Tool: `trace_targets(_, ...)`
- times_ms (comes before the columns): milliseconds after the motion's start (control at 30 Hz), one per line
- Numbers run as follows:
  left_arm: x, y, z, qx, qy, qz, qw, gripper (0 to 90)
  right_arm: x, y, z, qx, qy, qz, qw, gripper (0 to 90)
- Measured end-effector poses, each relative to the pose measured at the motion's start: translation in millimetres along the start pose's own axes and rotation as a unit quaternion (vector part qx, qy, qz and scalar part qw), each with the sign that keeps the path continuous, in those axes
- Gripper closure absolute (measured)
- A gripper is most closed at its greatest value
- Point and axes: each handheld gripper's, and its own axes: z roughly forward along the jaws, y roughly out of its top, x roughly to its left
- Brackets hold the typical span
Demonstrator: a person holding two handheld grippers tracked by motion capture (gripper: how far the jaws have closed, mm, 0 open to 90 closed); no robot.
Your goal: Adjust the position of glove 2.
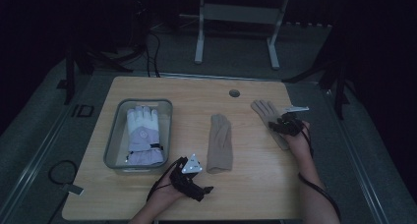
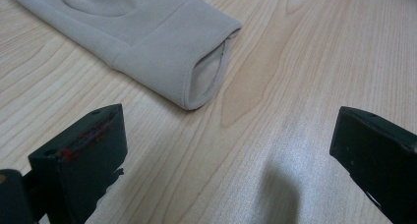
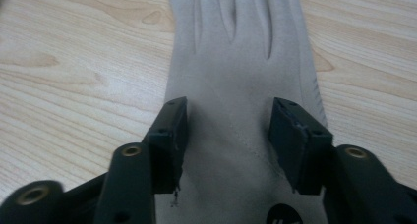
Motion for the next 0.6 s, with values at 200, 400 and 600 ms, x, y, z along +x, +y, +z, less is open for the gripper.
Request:
trace_targets(200,0.2,-0.2,0.1,0.0,0.001,0.0,1.0,0.8,4.1,-1.5,-3.1,-0.004,-0.009,0.028,0.9996,77.6)
trace_targets(400,1.6,-0.5,0.1,-0.001,0.003,-0.002,1.0,0.8,15.4,-2.8,-23.0,-0.029,-0.022,0.077,0.9964,80.0)
trace_targets(600,1.0,-0.5,0.4,0.0,0.005,-0.002,1.0,0.8,34.3,-5.2,-52.7,-0.045,-0.067,0.105,0.9912,80.0)
